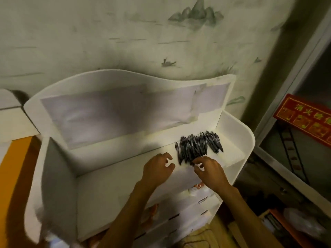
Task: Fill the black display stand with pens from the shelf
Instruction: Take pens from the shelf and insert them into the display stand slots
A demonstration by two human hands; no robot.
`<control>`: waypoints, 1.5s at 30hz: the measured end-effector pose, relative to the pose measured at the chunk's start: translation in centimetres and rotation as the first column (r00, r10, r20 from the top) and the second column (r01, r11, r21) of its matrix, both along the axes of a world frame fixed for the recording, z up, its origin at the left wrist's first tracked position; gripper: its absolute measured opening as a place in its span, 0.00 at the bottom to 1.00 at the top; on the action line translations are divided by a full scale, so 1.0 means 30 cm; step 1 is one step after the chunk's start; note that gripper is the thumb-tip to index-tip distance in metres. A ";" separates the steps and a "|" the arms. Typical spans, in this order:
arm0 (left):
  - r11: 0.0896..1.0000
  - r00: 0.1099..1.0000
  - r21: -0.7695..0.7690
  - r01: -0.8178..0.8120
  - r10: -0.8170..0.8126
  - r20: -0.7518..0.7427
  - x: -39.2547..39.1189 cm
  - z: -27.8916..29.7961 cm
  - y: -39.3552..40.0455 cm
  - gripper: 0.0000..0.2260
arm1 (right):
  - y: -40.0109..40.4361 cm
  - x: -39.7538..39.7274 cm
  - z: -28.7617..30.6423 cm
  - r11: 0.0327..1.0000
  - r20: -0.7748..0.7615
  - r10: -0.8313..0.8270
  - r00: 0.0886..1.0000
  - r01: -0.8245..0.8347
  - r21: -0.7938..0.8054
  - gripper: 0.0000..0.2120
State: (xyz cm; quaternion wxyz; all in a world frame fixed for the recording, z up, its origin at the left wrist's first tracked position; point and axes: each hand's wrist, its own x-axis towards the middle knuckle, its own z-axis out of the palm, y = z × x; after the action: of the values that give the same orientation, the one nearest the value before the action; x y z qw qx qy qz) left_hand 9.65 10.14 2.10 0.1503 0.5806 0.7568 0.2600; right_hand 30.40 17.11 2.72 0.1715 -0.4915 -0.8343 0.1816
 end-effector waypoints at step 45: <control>0.821 0.838 -0.173 -0.544 0.541 -0.065 0.193 -0.281 0.571 0.14 | 0.779 0.101 -0.204 0.889 -0.246 0.431 0.868 -0.455 -0.048 0.09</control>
State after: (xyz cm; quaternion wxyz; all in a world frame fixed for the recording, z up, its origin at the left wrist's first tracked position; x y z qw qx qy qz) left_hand 15.43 27.28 -6.34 0.1183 0.3267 0.9122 0.2171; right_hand 33.42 40.49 -3.38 0.1939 -0.2709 -0.8888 0.3148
